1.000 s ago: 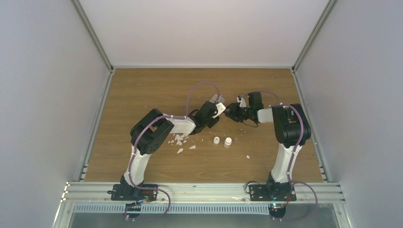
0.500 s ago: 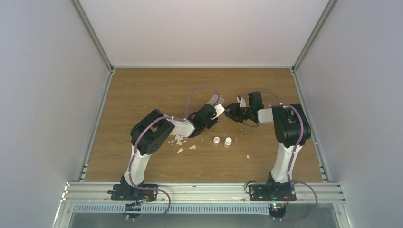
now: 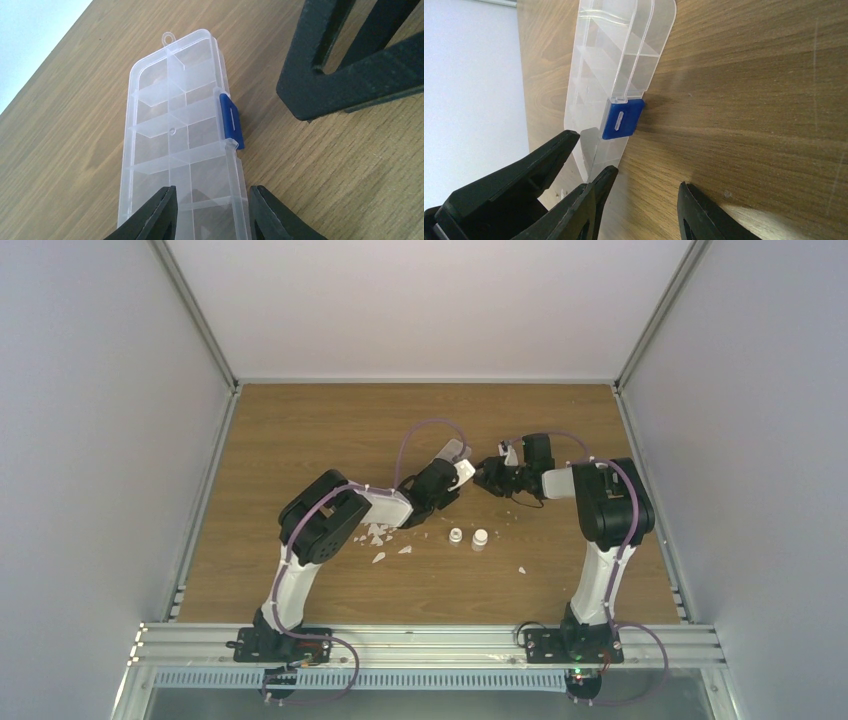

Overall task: Sort the pills into containers
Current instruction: Open the pill container at the center of the board.

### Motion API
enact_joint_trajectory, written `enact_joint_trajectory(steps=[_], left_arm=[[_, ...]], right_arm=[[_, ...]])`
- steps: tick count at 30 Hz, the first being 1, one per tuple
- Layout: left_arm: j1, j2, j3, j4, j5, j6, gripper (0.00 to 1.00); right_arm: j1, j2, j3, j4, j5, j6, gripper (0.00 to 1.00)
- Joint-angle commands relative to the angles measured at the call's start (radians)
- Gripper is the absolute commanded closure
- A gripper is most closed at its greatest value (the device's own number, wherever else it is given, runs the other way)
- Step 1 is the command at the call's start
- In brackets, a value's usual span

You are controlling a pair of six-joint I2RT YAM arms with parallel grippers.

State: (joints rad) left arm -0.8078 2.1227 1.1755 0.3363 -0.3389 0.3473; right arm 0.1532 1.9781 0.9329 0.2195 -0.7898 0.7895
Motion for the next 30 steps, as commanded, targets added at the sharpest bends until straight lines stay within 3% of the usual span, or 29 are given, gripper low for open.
enact_joint_trajectory(steps=[1, 6, 11, 21, 30], left_arm=[[-0.007, 0.041, 0.033, 0.018, -0.001, 0.004, 0.11], [-0.005, 0.066, 0.06, -0.013, -0.013, -0.003, 0.14], [0.0, 0.046, 0.044, -0.008, 0.02, -0.013, 0.3], [0.029, -0.07, -0.035, 0.03, 0.109, -0.049, 0.47], [0.042, -0.078, -0.028, 0.027, 0.155, -0.075, 0.48]], right_arm=[[-0.012, 0.053, -0.032, -0.083, 0.05, -0.021, 0.0], [-0.012, 0.053, -0.031, -0.082, 0.049, -0.021, 0.0], [-0.013, 0.054, -0.032, -0.081, 0.049, -0.021, 0.0], [-0.013, 0.063, -0.028, -0.073, 0.042, -0.012, 0.0], [-0.001, 0.016, -0.047, 0.02, -0.002, 0.065, 0.01]])
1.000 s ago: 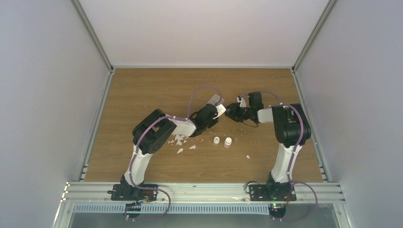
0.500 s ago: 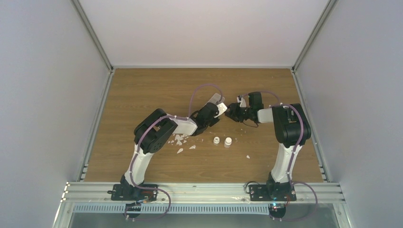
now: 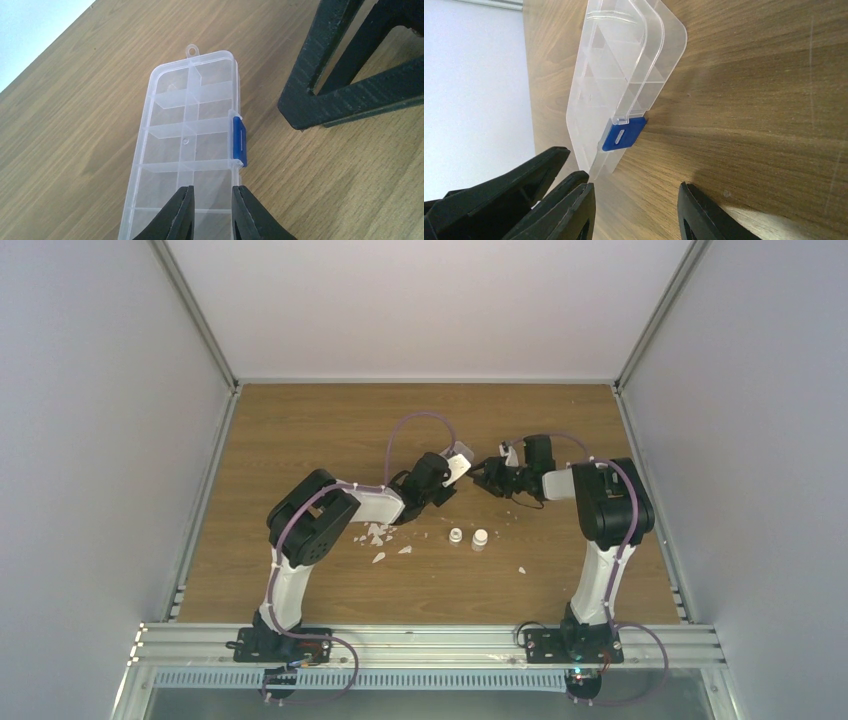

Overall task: Sort the pills into containers
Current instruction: Open the pill container at the center of the board.

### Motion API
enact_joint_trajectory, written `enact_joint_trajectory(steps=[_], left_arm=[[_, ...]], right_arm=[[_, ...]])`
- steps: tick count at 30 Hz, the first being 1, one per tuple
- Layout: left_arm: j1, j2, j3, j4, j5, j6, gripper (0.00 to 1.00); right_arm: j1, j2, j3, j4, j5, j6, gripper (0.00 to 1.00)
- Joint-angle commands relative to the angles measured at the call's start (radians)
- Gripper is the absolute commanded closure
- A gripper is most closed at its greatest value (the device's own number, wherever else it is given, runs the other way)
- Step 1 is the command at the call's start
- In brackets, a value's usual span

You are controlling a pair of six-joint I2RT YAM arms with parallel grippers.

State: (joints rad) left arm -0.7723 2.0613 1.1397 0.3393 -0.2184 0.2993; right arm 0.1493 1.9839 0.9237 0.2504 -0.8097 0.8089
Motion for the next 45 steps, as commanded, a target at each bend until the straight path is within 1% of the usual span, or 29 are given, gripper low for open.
enact_joint_trajectory(steps=[1, 4, 6, 7, 9, 10, 12, 14, 18, 21, 25, 28, 30, 31, 33, 36, 40, 45], left_arm=[[0.007, -0.012, 0.014, 0.021, 0.039, -0.029, 0.48], [0.007, 0.001, 0.031, 0.012, 0.047, -0.034, 0.47], [0.007, -0.004, 0.029, 0.014, 0.049, -0.034, 0.43], [0.007, -0.008, 0.025, 0.017, 0.046, -0.035, 0.35], [0.01, -0.024, 0.014, 0.03, 0.018, -0.046, 0.16], [0.014, -0.034, 0.01, 0.033, 0.013, -0.051, 0.1], [0.035, -0.062, -0.003, 0.042, 0.035, -0.061, 0.04], [0.071, -0.098, -0.018, 0.047, 0.085, -0.084, 0.01], [0.184, -0.134, 0.012, -0.013, 0.265, -0.143, 0.01], [0.23, -0.12, 0.06, -0.051, 0.332, -0.153, 0.02], [0.25, -0.064, 0.142, -0.126, 0.419, -0.125, 0.18], [0.257, -0.021, 0.172, -0.16, 0.504, -0.122, 0.24], [0.261, -0.001, 0.182, -0.169, 0.544, -0.126, 0.26], [0.263, 0.009, 0.19, -0.181, 0.553, -0.127, 0.27], [0.268, 0.029, 0.208, -0.198, 0.555, -0.129, 0.34], [0.276, 0.055, 0.227, -0.218, 0.581, -0.127, 0.34], [0.283, 0.076, 0.245, -0.235, 0.621, -0.125, 0.3], [0.287, 0.099, 0.267, -0.251, 0.616, -0.129, 0.28]], right_arm=[[0.005, 0.012, -0.042, 0.012, 0.006, 0.072, 0.0], [0.02, 0.045, -0.039, 0.076, -0.04, 0.148, 0.0], [0.032, 0.063, -0.024, 0.086, -0.049, 0.174, 0.0], [0.037, 0.069, -0.016, 0.083, -0.048, 0.18, 0.01], [0.051, 0.076, 0.009, 0.064, -0.04, 0.186, 0.0], [0.057, 0.078, 0.021, 0.052, -0.034, 0.189, 0.0], [0.066, 0.079, 0.042, 0.034, -0.018, 0.192, 0.0], [0.068, 0.08, 0.044, 0.026, -0.003, 0.197, 0.0], [0.068, 0.095, 0.043, 0.015, 0.015, 0.209, 0.0], [0.068, 0.115, 0.047, 0.008, 0.018, 0.221, 0.0], [0.068, 0.135, 0.055, 0.007, 0.011, 0.236, 0.0], [0.069, 0.142, 0.07, 0.0, 0.014, 0.237, 0.0], [0.069, 0.147, 0.082, -0.008, 0.016, 0.236, 0.0], [0.069, 0.151, 0.087, -0.011, 0.017, 0.236, 0.0], [0.07, 0.151, 0.093, -0.014, 0.017, 0.236, 0.0], [0.07, 0.156, 0.098, -0.021, 0.018, 0.229, 0.0], [0.069, 0.162, 0.102, -0.023, 0.015, 0.228, 0.0], [0.07, 0.164, 0.102, -0.021, 0.015, 0.228, 0.0]])
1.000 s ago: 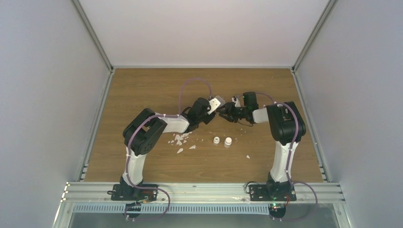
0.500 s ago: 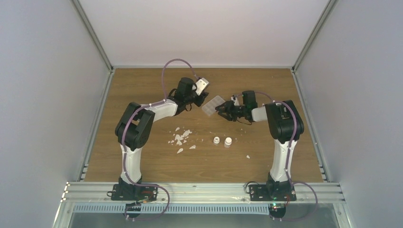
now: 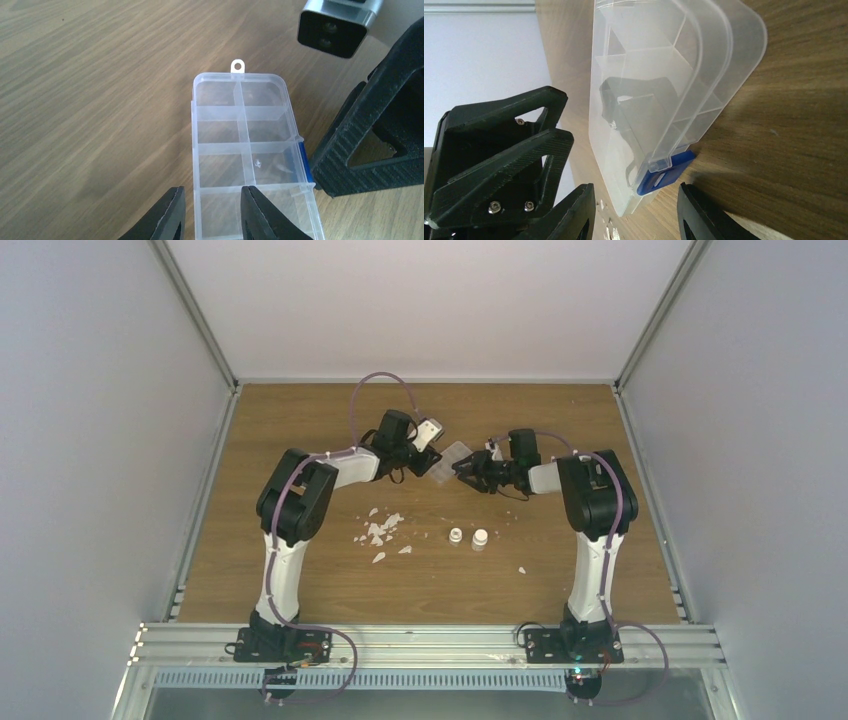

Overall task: Sort the pills into containers
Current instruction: Open the pill container at the center of the board.

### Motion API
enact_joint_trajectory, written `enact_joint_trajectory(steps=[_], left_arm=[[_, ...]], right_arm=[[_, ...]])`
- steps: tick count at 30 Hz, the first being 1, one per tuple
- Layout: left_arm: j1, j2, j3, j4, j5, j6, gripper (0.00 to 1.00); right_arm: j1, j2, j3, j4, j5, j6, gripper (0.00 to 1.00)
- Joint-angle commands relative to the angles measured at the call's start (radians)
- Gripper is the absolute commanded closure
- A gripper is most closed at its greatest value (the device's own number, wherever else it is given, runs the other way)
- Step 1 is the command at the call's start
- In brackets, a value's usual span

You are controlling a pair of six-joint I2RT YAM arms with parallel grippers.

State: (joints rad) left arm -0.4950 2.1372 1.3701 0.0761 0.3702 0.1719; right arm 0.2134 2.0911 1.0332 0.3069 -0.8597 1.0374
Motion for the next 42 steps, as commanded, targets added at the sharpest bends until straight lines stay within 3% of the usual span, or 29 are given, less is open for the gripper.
enact_joint_trajectory(steps=[1, 9, 15, 28, 33, 37, 42], left_arm=[[0.012, 0.027, 0.039, 0.008, 0.032, -0.002, 0.28], [0.018, 0.08, 0.076, -0.026, 0.028, -0.01, 0.31], [0.036, 0.122, 0.133, -0.095, 0.031, -0.034, 0.41], [0.051, 0.151, 0.163, -0.165, 0.028, -0.067, 0.45], [0.062, 0.126, 0.118, -0.121, 0.033, -0.098, 0.44], [0.089, 0.05, 0.029, 0.002, 0.04, -0.151, 0.39], [0.116, -0.036, -0.085, 0.133, 0.181, -0.22, 0.36]], right_arm=[[0.006, 0.057, -0.006, -0.077, 0.065, -0.001, 0.0], [0.005, 0.055, -0.004, -0.085, 0.062, -0.009, 0.0], [0.009, 0.049, 0.001, -0.094, 0.069, -0.01, 0.0], [0.019, 0.047, 0.029, -0.122, 0.093, -0.01, 0.0], [0.022, 0.047, 0.03, -0.124, 0.099, -0.01, 0.0], [0.023, 0.048, 0.027, -0.12, 0.098, -0.01, 0.01], [0.024, 0.044, 0.021, -0.123, 0.092, -0.018, 0.01]])
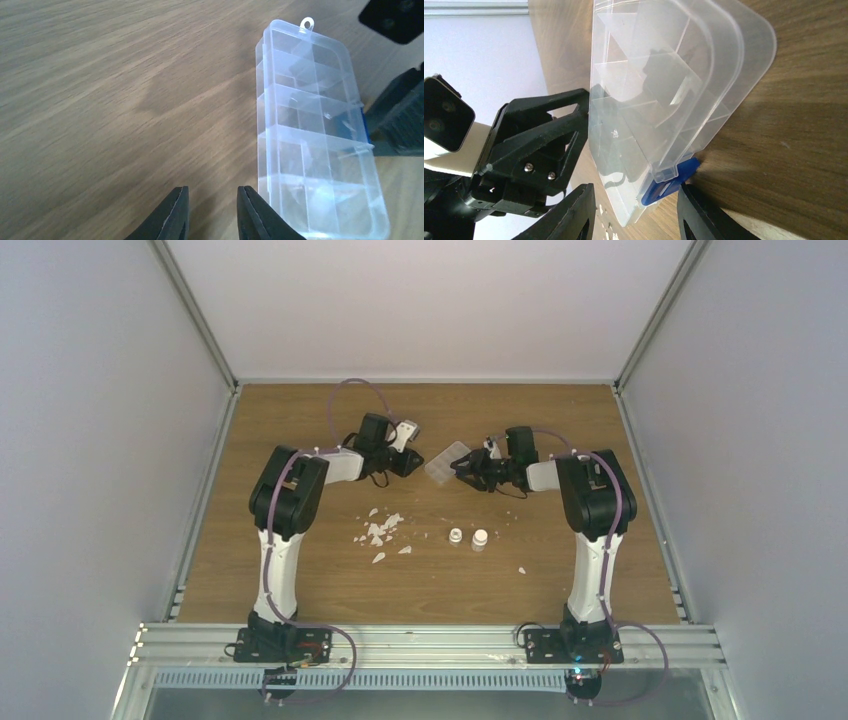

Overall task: Sort the pills into containers
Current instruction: Open the pill container at the center of the board.

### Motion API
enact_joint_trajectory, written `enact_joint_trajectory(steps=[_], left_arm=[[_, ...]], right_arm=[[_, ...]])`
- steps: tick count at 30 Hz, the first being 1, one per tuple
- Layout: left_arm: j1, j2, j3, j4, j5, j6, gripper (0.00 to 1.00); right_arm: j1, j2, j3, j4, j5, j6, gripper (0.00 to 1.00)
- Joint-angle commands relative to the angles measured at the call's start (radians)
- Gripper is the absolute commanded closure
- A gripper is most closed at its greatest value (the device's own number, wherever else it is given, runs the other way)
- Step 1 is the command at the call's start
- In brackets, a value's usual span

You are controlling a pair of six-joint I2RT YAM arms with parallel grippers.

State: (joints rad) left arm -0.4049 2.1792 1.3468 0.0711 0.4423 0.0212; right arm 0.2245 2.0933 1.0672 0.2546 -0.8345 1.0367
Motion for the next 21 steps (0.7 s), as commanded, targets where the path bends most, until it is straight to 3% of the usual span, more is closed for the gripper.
enact_joint_trajectory(steps=[1, 10, 16, 21], left_arm=[[0.024, -0.08, -0.068, 0.145, 0.131, -0.076, 0.36], [0.022, -0.107, -0.16, 0.32, 0.178, -0.158, 0.35], [-0.015, -0.012, 0.044, 0.152, 0.141, -0.092, 0.33], [-0.055, 0.047, 0.129, 0.067, 0.075, -0.071, 0.33]], right_arm=[[0.012, 0.04, -0.015, -0.073, 0.068, -0.023, 0.0], [0.005, 0.034, -0.052, -0.077, 0.084, -0.045, 0.0], [-0.012, 0.026, -0.06, -0.119, 0.132, -0.074, 0.0], [-0.027, 0.024, -0.04, -0.181, 0.204, -0.11, 0.0]])
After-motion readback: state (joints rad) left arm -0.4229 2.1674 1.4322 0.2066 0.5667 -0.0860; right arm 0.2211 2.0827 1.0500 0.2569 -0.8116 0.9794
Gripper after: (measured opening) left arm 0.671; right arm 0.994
